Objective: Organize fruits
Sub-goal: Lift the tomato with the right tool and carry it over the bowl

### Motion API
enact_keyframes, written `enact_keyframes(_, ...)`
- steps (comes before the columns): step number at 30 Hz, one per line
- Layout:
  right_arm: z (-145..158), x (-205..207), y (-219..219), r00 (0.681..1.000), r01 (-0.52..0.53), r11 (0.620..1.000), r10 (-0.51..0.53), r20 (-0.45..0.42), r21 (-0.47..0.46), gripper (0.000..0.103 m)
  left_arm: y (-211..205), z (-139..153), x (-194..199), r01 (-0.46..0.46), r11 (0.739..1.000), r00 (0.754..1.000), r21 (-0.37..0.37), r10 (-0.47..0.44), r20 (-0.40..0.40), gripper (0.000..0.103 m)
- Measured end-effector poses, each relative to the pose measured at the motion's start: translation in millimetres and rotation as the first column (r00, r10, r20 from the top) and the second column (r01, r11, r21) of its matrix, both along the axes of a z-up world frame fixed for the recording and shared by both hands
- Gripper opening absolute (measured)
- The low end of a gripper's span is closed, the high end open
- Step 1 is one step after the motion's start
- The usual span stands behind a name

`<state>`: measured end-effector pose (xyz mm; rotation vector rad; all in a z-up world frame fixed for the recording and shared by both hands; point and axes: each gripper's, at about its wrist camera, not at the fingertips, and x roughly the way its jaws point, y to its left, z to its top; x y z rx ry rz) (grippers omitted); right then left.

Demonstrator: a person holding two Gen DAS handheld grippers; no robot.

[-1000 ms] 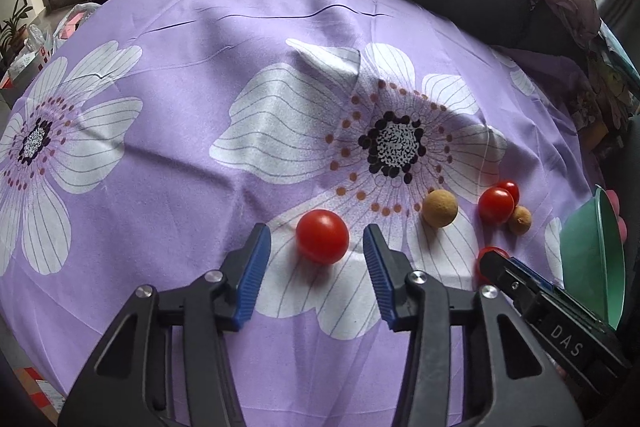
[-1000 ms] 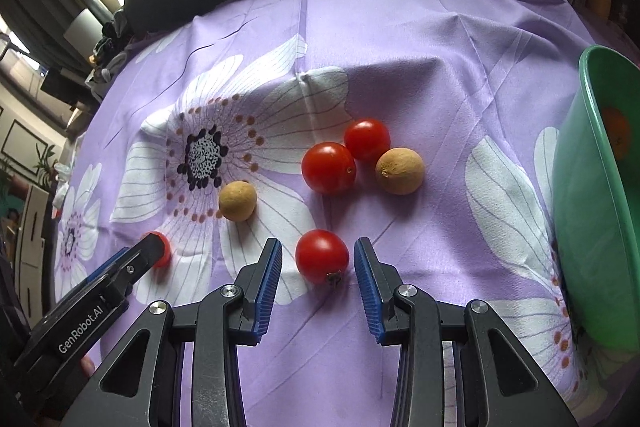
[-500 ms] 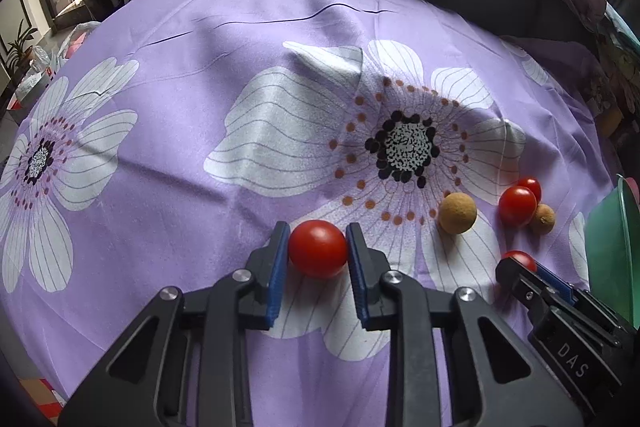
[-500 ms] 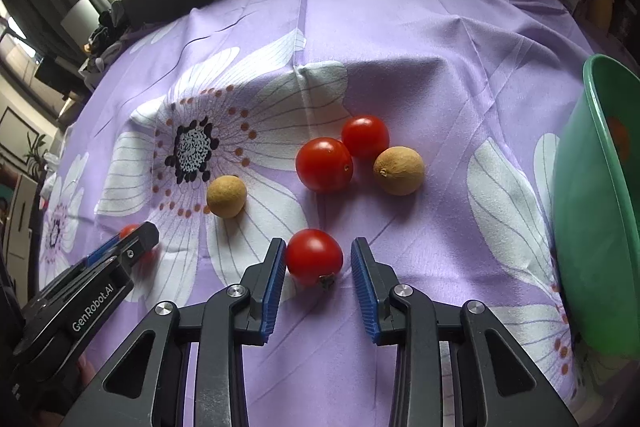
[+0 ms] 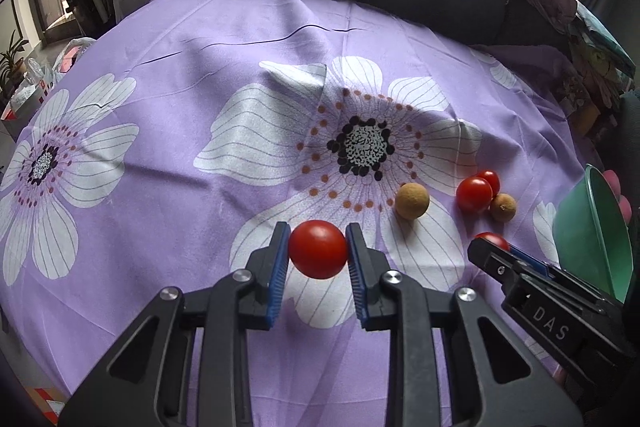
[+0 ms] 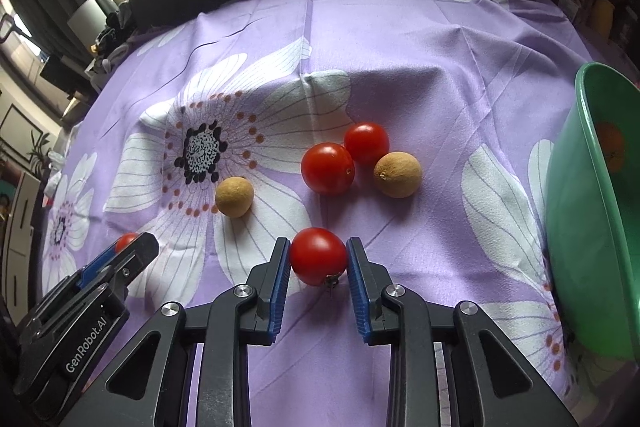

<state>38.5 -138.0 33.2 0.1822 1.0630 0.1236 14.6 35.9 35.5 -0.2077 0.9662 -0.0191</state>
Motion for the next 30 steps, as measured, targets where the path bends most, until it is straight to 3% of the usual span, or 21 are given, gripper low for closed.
enact_keyframes(12,31.0,-14.4,-23.9,0.994,0.048,0.996,-0.054,0.090,0.069,0.030,-16.7,33.1,-18.5,0.041,0.998,0.992,-0.043,-0.035,0.118,0.027)
enact_keyframes(19,49.1,-23.0,-40.4,0.984,0.090,0.991,-0.103,0.146,0.095,0.030,-27.1,50.2,-29.7,0.071,0.997,0.982,-0.033,-0.064,0.178,0.027)
enact_keyframes(30,75.2,-41.1,-84.6,0.945,0.211,0.970,-0.234,0.229,0.120,0.030,-61.5,72.2,-39.0,0.169,0.985,0.957,-0.024,-0.158,0.243,0.028)
